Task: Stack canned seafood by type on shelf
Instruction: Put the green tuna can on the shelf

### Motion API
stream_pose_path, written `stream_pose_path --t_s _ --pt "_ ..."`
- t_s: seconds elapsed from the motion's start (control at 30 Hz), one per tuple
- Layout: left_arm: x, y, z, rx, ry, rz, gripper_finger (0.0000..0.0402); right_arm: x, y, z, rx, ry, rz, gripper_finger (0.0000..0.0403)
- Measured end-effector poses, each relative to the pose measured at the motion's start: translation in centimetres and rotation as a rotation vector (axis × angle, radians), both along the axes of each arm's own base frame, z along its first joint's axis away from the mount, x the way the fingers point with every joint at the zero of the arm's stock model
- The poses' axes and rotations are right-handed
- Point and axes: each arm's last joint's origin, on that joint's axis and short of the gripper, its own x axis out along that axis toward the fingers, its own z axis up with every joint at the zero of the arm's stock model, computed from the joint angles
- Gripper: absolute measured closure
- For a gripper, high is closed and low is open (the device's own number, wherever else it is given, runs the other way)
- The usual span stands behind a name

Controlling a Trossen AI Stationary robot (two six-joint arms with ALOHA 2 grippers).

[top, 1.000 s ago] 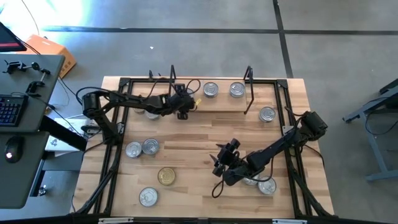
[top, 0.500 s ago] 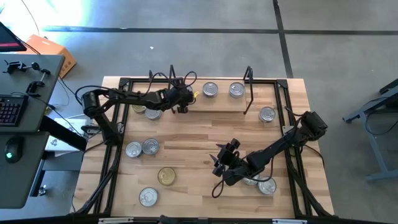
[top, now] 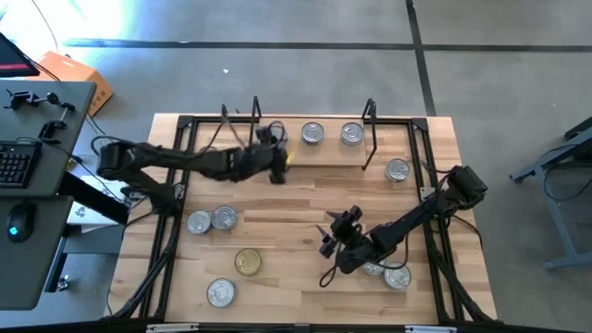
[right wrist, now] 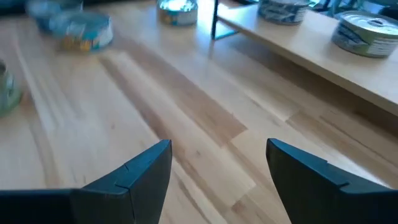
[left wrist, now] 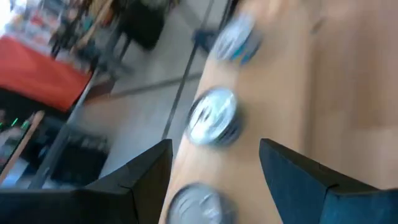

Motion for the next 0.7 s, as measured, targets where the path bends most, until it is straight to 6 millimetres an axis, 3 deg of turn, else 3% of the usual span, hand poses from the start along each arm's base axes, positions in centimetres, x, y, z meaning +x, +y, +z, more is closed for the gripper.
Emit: stream_pose_path --t_s 0.17,0.37,0.53,0.7 --pt "-2.2 -5.9 2.2 -0.082 -0.085 -0.148 0.017 -0.1 1.0 0.3 -0.002 -0.092 0.04 0.0149" --pt "-5.8 -11.6 1.2 -0.227 -0.107 -0.294 0.017 -0.4 3.9 1.9 -0.083 -0.059 0.18 0.0149" --pt "-7.8 -14.4 -1.6 -0.29 -0.087 -0.352 0.017 -1.5 5.9 4.2 -0.168 -0.021 0.257 0.0149" --pt "-8.6 -15.6 -3.0 -0.307 -0.151 -0.347 0.017 -3.8 5.7 8.9 -0.109 -0.017 0.224 0.0149"
